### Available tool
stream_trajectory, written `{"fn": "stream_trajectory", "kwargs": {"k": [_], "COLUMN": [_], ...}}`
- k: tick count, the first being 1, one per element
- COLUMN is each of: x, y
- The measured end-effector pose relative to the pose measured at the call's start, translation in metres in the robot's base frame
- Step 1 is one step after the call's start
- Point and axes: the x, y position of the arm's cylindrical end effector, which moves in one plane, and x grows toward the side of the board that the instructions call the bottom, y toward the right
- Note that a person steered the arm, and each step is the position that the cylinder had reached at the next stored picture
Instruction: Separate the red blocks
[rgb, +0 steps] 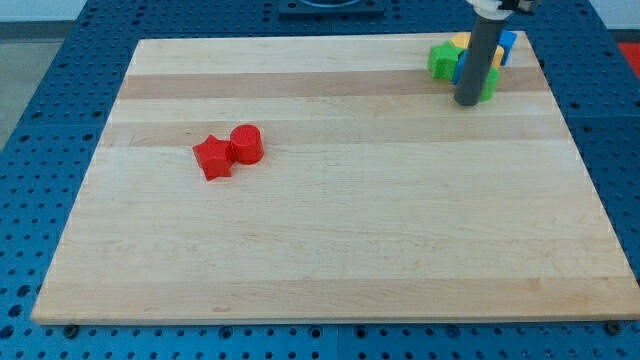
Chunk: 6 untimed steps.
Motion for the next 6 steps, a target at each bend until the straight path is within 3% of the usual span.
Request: {"fn": "stream_trajectory", "kwargs": {"k": [2, 3, 6], "x": [0.001, 0.027, 0.116], "y": [0.000, -0.020, -0.169]}}
